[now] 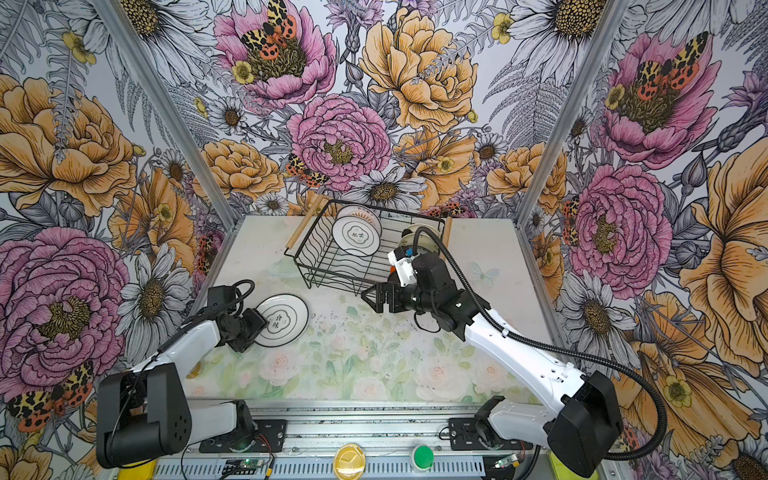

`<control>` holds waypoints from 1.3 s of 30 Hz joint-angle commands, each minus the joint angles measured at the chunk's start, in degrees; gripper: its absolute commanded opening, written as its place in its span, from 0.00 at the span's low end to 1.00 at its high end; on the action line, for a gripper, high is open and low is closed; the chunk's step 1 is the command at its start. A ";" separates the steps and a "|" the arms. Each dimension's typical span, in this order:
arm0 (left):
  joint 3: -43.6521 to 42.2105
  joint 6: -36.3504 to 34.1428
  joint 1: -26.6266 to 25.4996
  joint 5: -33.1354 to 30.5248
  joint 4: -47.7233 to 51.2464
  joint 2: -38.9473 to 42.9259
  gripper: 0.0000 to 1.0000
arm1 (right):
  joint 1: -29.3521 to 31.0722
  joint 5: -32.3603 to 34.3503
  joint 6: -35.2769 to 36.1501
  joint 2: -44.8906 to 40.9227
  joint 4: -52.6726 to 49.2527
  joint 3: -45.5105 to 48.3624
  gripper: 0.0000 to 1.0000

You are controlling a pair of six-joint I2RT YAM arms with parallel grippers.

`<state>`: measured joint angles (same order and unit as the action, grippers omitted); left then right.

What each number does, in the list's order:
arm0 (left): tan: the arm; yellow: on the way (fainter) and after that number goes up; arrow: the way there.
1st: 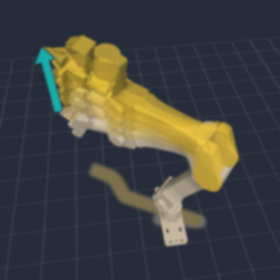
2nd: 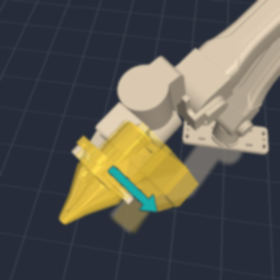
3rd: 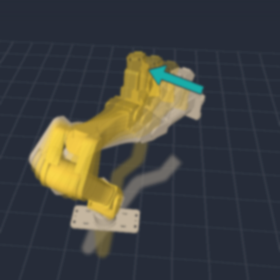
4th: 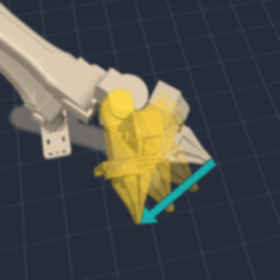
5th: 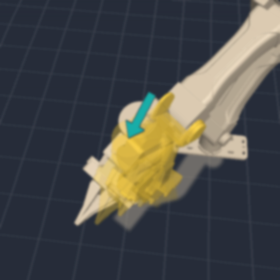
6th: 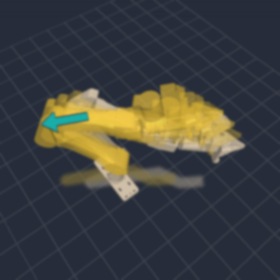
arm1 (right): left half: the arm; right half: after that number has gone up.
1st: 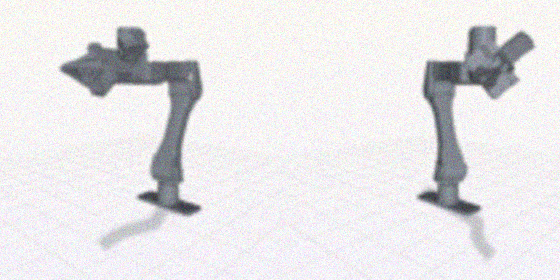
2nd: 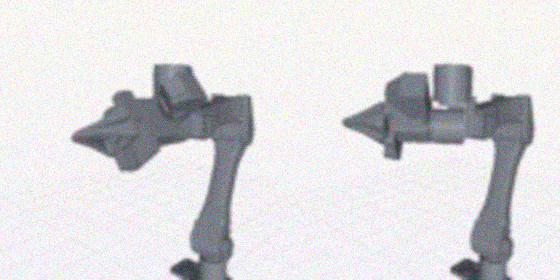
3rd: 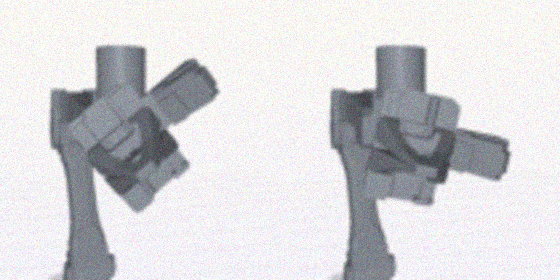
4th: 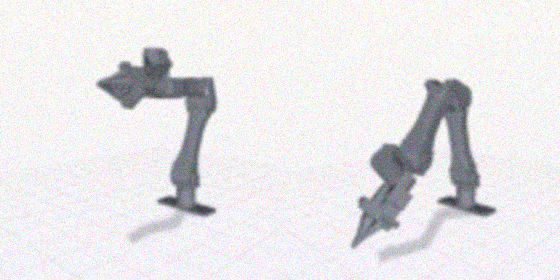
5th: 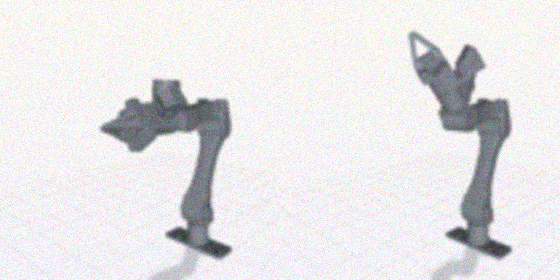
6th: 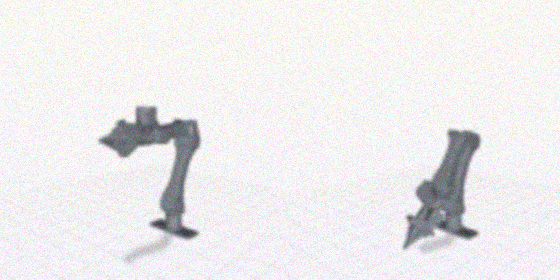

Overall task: Unload the plates from the dish rack
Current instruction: 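Open the left gripper off the plate while the right gripper moves back to the rack, then move the right gripper onto the orange-sunburst plate's rim in the rack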

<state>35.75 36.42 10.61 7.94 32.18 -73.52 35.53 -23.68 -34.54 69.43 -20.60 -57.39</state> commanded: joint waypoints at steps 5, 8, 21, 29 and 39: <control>0.58 -1.00 -0.20 -0.54 -0.05 1.89 0.75 | -0.97 -1.25 3.30 1.41 0.23 -1.22 0.99; 0.38 -1.01 0.48 -0.46 1.11 4.29 0.78 | -1.79 -1.19 6.06 3.29 0.15 -3.63 0.99; 1.20 -1.00 3.99 3.12 2.38 10.95 0.99 | -6.70 6.02 31.79 23.05 -0.29 -26.17 0.99; 2.89 -1.38 6.02 6.36 2.38 12.33 0.99 | -10.86 6.07 37.35 37.25 -0.78 -39.15 0.99; 0.93 0.05 4.73 6.78 2.37 15.53 0.99 | -11.59 5.61 40.39 45.97 -0.78 -46.80 0.99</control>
<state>37.41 36.03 15.88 14.39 34.70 -59.29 23.62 -18.00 4.01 114.13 -21.74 -101.19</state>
